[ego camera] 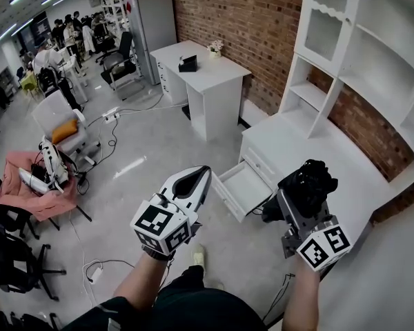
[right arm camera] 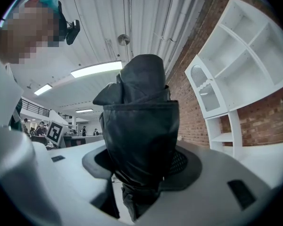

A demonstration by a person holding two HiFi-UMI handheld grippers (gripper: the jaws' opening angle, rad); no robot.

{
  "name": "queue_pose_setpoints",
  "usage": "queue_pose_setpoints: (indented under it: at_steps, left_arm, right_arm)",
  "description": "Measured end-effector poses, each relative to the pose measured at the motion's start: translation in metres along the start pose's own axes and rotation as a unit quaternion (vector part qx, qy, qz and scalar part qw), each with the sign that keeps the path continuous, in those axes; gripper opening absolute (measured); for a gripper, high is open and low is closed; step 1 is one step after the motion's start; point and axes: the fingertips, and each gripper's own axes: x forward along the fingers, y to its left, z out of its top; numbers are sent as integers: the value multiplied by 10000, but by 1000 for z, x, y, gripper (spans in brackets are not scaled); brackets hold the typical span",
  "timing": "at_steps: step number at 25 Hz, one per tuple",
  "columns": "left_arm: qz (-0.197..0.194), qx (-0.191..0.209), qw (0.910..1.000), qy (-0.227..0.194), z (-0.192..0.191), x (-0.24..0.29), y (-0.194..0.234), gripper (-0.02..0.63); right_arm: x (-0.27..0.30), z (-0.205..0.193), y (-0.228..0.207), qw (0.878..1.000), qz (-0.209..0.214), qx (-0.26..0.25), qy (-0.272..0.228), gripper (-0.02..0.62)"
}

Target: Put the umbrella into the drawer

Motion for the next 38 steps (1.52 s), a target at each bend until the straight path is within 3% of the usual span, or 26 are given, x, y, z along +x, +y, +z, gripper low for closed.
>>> queue_pose_setpoints:
  at_steps: [9,23,28,38]
  left_arm:
    - [-83,-86,9999,31,-13,56,53,8]
    - [-442,-109,9986,262,-45,160,180,8]
    - [-622,-120,9974,331,-57,192,205,8]
    - [-496,-158,9976,461,-75,225,247,8]
  right_arm:
    - [64,-15,-32,9998,-84,33,194,233]
    - [215,-65,-87,9974,-335,180,608,233]
    - [254,-82,-105,9962,-399,256,732,233]
    - [301,-102,-130,9954,-204,317,879,233]
